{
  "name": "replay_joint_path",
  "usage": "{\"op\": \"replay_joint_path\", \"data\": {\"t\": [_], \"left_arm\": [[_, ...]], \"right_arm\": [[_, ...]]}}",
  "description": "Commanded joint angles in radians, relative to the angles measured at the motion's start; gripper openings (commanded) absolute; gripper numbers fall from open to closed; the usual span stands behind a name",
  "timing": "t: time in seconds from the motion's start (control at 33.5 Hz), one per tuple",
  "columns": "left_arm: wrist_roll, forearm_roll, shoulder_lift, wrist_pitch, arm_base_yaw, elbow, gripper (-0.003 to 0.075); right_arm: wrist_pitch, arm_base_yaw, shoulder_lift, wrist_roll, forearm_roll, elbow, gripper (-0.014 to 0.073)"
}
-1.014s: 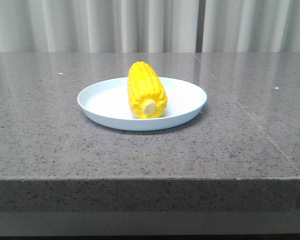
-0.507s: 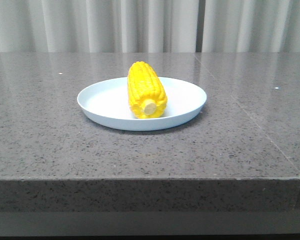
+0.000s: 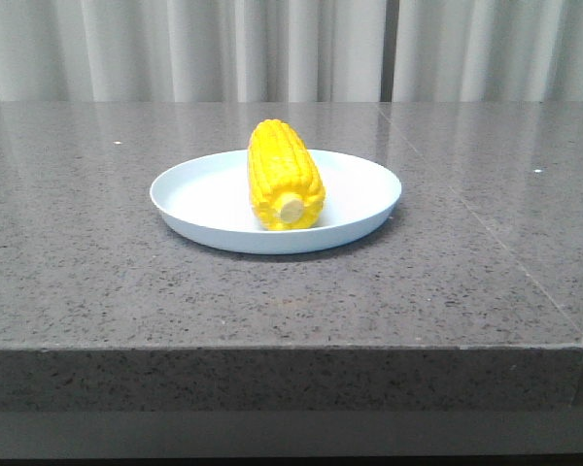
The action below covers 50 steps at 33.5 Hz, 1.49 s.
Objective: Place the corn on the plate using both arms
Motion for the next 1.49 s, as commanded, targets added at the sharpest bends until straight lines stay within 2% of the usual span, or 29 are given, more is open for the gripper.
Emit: {"op": "replay_joint_path", "data": {"t": [0.0, 0.51, 0.63, 0.72, 0.81, 0.92, 1.22, 1.46], "left_arm": [[0.002, -0.008, -0.018, -0.080, -0.001, 0.024, -0.0020], [0.002, -0.008, -0.018, -0.080, -0.001, 0.024, -0.0020], [0.002, -0.008, -0.018, -0.080, -0.001, 0.024, -0.0020], [0.002, -0.008, -0.018, -0.080, -0.001, 0.024, -0.0020], [0.002, -0.008, -0.018, -0.080, -0.001, 0.024, -0.0020], [0.002, -0.008, -0.018, -0.080, -0.001, 0.024, -0.0020], [0.002, -0.008, -0.018, -0.080, -0.001, 0.024, -0.0020], [0.002, -0.008, -0.018, -0.080, -0.001, 0.024, -0.0020]], "right_arm": [[-0.076, -0.006, 0.005, -0.011, -0.020, -0.027, -0.0071], [-0.078, -0.006, 0.005, -0.012, -0.028, -0.026, -0.0071], [-0.128, -0.008, -0.008, -0.032, -0.068, 0.004, -0.0071], [-0.198, -0.031, -0.042, -0.140, -0.015, 0.051, -0.0071], [-0.279, -0.087, -0.092, -0.296, 0.110, 0.135, -0.0071], [-0.349, -0.157, -0.175, -0.423, 0.246, 0.238, -0.0071], [-0.350, -0.264, -0.342, -0.436, 0.337, 0.421, -0.0071], [-0.327, -0.265, -0.341, -0.435, 0.347, 0.430, -0.0071]]}}
